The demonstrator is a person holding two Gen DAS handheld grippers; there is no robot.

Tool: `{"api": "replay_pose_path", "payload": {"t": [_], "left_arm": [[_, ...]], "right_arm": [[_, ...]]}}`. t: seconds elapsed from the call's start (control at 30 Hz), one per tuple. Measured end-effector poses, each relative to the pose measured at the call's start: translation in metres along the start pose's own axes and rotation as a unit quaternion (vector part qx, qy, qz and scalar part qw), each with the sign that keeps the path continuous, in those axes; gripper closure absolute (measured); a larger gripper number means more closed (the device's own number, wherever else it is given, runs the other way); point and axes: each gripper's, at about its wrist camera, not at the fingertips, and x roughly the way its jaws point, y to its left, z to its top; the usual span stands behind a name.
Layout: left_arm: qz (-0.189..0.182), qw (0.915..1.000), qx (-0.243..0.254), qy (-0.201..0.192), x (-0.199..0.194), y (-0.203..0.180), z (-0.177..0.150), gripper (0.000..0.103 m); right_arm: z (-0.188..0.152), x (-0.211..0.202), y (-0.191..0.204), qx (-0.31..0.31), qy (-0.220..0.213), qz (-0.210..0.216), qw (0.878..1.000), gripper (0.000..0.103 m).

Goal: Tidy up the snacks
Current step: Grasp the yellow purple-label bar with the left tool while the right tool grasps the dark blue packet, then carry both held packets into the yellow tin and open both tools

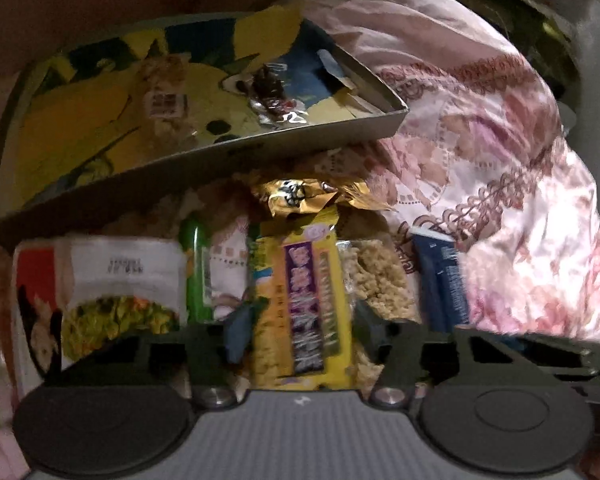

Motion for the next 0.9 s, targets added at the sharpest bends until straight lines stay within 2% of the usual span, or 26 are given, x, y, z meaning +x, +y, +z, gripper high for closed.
{"api": "replay_pose_path", "payload": {"t": [0.3,0.5,0.67,0.9], "left_arm": [[-0.007,0.9990,-0.044,-0.008,-0.008,0.006,-0.016,0.051],[0.028,0.9980,-0.053,-0.020,-0.014,-0.004,-0.025,0.051],[0.049,0.9968,-0.049,-0.040,-0.025,-0.013,-0.034,0.052],[0.037,0.9919,-0.068,-0.101,-0.050,-0.021,-0.038,0.052]], "right_arm": [[0.000,-0.003,-0.001,0.012,-0.005,0.006,1.000,0.065],[-0.002,-0.007,0.004,-0.010,-0.017,0.000,1.000,0.068],[-0.001,-0.012,0.011,-0.037,-0.038,-0.007,0.999,0.068],[0.000,-0.023,0.015,-0.046,-0.074,0.006,0.996,0.069]]}}
